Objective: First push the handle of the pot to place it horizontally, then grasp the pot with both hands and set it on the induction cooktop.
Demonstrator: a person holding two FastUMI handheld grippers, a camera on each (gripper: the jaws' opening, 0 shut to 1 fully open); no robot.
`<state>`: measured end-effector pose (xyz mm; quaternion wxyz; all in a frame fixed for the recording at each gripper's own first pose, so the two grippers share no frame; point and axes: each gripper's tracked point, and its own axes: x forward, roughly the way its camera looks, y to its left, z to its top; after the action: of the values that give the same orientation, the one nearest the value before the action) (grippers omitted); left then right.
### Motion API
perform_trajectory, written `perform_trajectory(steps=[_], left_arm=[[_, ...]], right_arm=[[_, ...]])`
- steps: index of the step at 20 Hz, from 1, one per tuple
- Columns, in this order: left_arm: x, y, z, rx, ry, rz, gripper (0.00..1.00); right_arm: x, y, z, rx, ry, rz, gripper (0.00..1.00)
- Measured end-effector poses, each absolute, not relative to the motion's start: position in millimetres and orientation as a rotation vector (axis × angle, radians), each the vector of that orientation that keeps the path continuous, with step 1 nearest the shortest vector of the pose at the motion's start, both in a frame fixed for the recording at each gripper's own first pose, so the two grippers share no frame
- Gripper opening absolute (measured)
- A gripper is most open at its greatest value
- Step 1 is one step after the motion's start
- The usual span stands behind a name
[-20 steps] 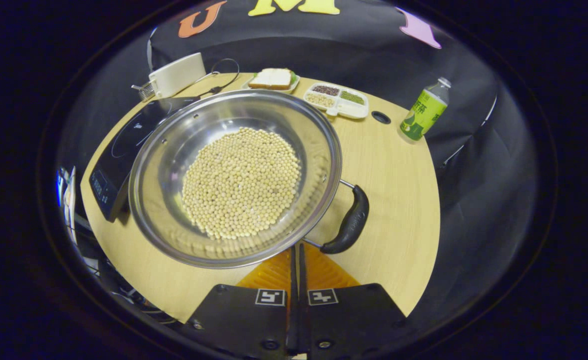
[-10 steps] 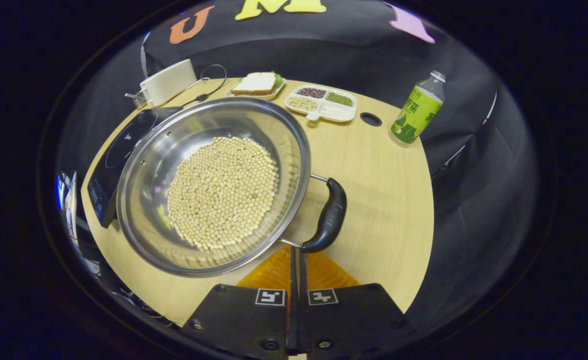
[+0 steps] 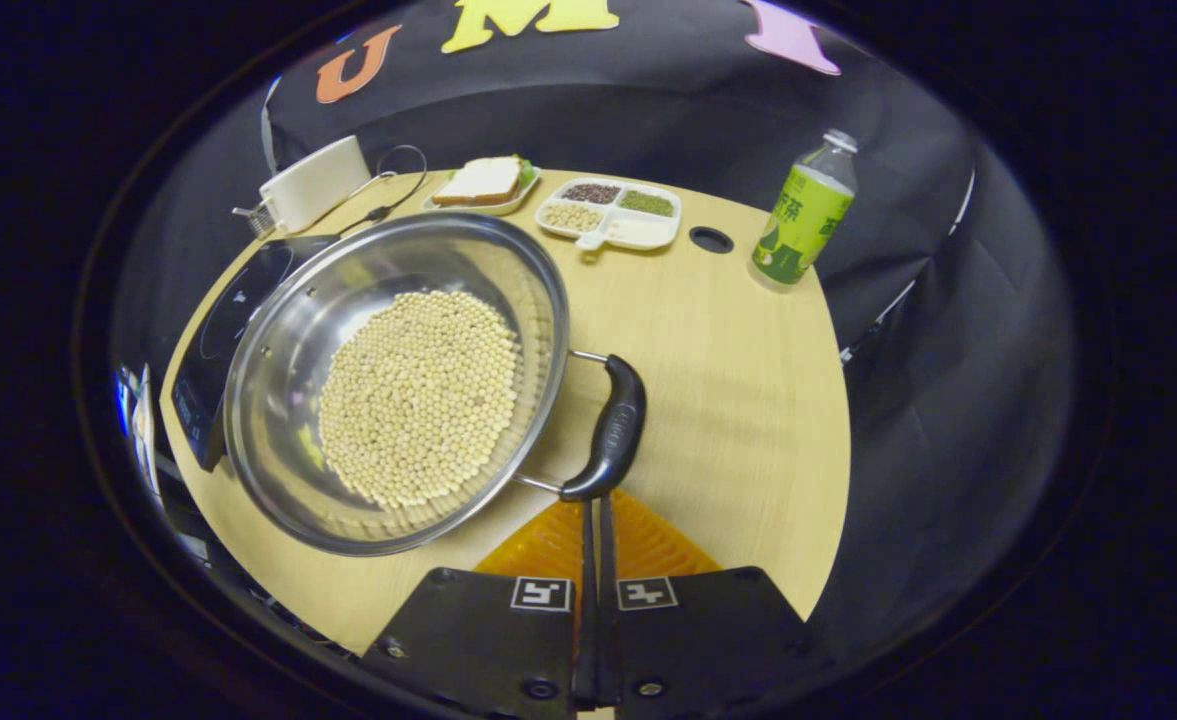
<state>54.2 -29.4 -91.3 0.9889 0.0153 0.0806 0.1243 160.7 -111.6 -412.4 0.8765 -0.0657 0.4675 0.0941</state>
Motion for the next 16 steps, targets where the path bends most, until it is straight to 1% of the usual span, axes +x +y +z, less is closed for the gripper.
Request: perform_trajectory(steps=[2,3,4,6,7,8,9,10,12,13,14,15,16], left_arm=[[65,-39,-115,0.008,0.191,0.204,0.96],[73,-45,-127,-0.004,0.206,0.178,0.96],[78,-51,-142,-0.022,0.233,0.155,0.96],[90,-65,-160,-0.046,0.258,0.108,0.97],[95,-68,-170,-0.042,0.275,0.094,0.96],[101,-73,-180,-0.028,0.287,0.079,0.96],[107,-75,-191,-0.020,0.302,0.065,0.97],[111,-80,-203,-0.017,0.321,0.050,0.97],[119,-91,-228,-0.036,0.363,0.010,0.96],[124,-95,-239,-0.050,0.381,-0.001,0.97],[128,-97,-251,-0.054,0.403,-0.007,0.97],[131,-99,-263,-0.056,0.427,-0.008,0.97],[135,-101,-275,-0.061,0.441,-0.013,0.97]], right_arm=[[156,-120,-410,-0.103,0.950,0.164,0.05],[153,-126,-409,-0.096,0.933,0.145,0.25],[151,-134,-407,-0.092,0.919,0.119,0.35],[147,-142,-400,-0.072,0.879,0.092,0.75],[146,-147,-400,-0.072,0.872,0.080,0.81],[145,-148,-400,-0.064,0.856,0.074,0.82],[144,-148,-396,-0.056,0.839,0.072,0.78],[143,-147,-392,-0.049,0.824,0.071,0.82],[146,-141,-384,-0.031,0.779,0.075,0.82],[146,-138,-381,-0.027,0.765,0.079,0.78],[147,-134,-378,-0.028,0.753,0.084,0.82],[150,-130,-374,-0.029,0.738,0.090,0.78],[154,-125,-373,-0.033,0.731,0.095,0.79]])
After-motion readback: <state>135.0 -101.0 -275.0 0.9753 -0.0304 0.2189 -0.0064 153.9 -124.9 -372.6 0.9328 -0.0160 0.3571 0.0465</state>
